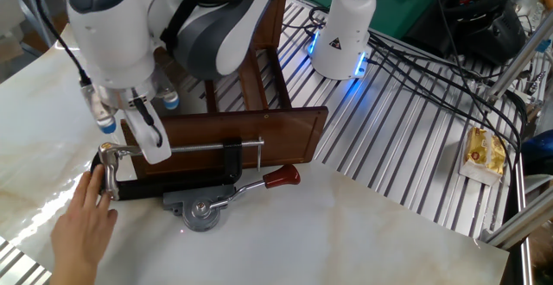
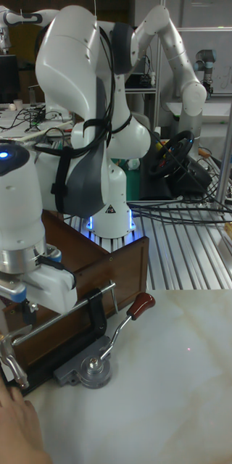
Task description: Turn off the water tap
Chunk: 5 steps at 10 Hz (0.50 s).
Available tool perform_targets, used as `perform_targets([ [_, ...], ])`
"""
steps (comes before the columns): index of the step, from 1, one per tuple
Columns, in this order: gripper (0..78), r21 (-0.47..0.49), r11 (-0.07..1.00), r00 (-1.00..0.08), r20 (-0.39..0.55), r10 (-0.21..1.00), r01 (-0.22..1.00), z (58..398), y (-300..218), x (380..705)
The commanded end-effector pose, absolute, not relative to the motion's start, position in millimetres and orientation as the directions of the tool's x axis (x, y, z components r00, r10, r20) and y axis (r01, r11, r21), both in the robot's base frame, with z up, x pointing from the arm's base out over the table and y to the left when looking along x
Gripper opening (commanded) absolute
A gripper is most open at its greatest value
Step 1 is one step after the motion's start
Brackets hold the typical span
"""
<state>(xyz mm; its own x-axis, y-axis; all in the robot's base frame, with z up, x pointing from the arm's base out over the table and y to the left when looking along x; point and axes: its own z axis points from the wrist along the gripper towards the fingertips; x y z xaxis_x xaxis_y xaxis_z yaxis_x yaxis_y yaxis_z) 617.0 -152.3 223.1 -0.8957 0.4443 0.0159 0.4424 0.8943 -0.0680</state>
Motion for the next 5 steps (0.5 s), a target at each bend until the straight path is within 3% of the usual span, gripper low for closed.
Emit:
perform_targets([
  [1, 0.0, -0.035, 0.901, -0.902, -0.035, 0.431, 0.432, 224, -152, 605],
  [5, 0.0, -0.018, 0.893, -0.893, -0.006, 0.449, 0.449, 240, -154, 632],
])
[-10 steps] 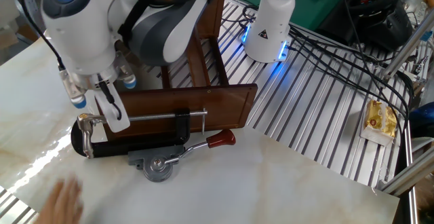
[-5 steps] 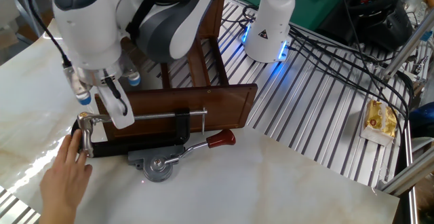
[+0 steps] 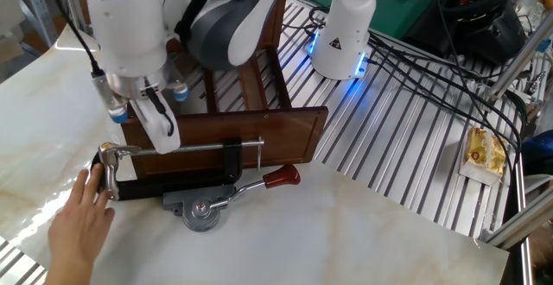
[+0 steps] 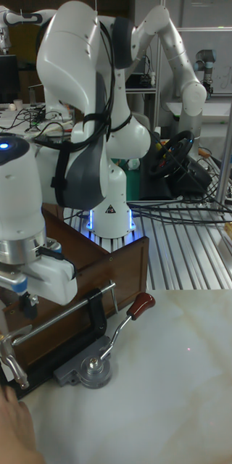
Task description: Turn off the water tap
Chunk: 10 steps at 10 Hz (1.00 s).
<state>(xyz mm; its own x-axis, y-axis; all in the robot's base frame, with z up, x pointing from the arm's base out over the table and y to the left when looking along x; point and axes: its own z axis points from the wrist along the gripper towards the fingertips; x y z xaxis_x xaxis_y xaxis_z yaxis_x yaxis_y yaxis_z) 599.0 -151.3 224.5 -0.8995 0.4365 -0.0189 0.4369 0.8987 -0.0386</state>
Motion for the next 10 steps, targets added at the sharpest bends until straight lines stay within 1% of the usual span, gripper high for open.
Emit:
perform_targets([
  [1, 0.0, -0.016, 0.887, -0.887, 0.007, 0.462, 0.462, 241, -156, 636],
  [3, 0.0, -0.023, 0.881, -0.881, -0.003, 0.473, 0.473, 235, -155, 636],
  [7, 0.0, -0.025, 0.879, -0.88, -0.002, 0.476, 0.476, 234, -155, 637],
  [8, 0.0, -0.037, 0.873, -0.874, -0.005, 0.487, 0.487, 233, -155, 638],
  [10, 0.0, -0.106, 0.849, -0.854, -0.022, 0.519, 0.518, 233, -145, 639],
])
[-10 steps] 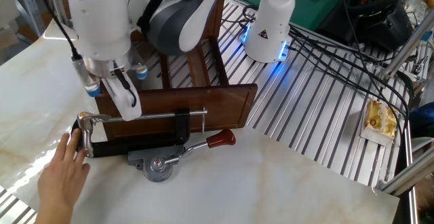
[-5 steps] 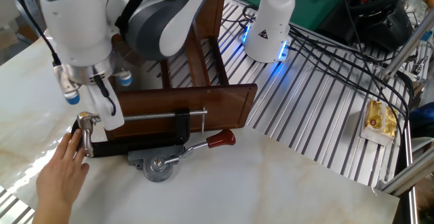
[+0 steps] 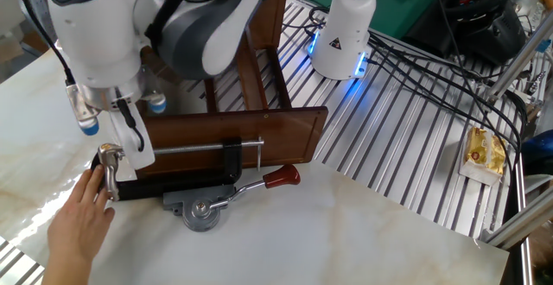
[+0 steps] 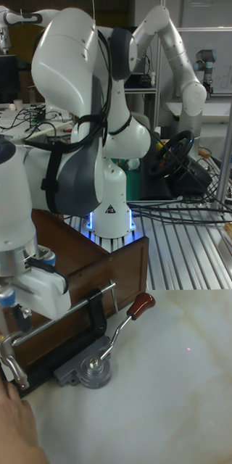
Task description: Turn off the water tap
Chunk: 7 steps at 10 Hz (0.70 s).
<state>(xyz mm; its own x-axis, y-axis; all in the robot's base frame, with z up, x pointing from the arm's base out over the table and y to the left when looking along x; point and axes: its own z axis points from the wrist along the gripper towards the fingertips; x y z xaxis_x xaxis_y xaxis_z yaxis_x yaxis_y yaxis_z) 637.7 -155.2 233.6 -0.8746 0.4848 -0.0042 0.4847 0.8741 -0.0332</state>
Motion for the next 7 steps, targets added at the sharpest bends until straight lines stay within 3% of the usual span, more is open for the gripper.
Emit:
perform_targets([
  [1, 0.0, -0.128, 0.837, -0.845, -0.019, 0.535, 0.533, 239, -136, 638],
  [7, 0.0, -0.141, 0.853, -0.862, 0.004, 0.508, 0.502, 231, -147, 609],
])
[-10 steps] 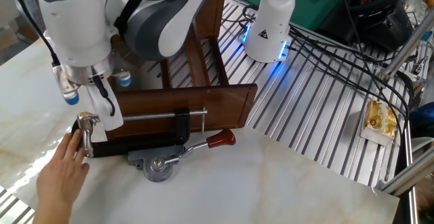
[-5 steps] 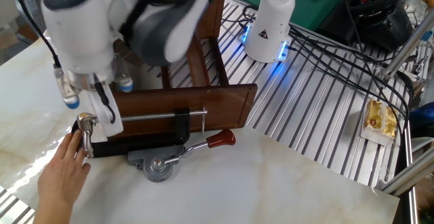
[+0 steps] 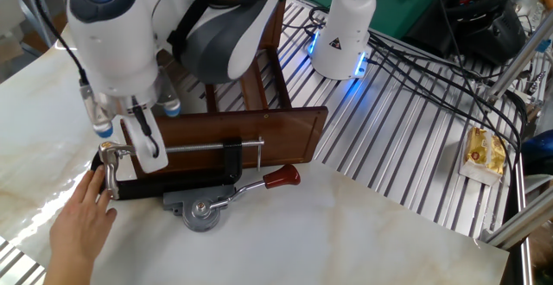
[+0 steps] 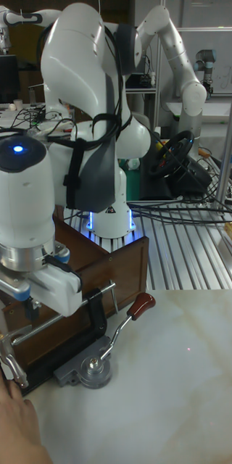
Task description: Turn off the water tap
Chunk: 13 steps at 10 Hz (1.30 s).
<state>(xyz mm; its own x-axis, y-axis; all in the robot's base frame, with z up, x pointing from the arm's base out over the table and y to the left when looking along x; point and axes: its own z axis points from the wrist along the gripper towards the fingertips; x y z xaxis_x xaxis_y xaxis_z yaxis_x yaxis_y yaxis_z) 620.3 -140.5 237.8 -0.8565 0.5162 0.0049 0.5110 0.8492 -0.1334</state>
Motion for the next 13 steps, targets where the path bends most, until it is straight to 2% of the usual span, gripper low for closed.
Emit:
perform_targets([
  [1, 0.0, -0.139, 0.858, -0.866, 0.006, 0.501, 0.495, 228.8, -150.2, 608.2],
  [6, 0.0, -0.118, 0.859, -0.865, 0.006, 0.502, 0.498, 229.2, -154.6, 613.1],
  [9, 0.0, -0.061, 0.845, -0.845, 0.027, 0.534, 0.531, 229.2, -154.6, 613.1],
  [13, 0.0, -0.054, 0.842, -0.842, 0.014, 0.539, 0.537, 229.2, -154.6, 613.1],
])
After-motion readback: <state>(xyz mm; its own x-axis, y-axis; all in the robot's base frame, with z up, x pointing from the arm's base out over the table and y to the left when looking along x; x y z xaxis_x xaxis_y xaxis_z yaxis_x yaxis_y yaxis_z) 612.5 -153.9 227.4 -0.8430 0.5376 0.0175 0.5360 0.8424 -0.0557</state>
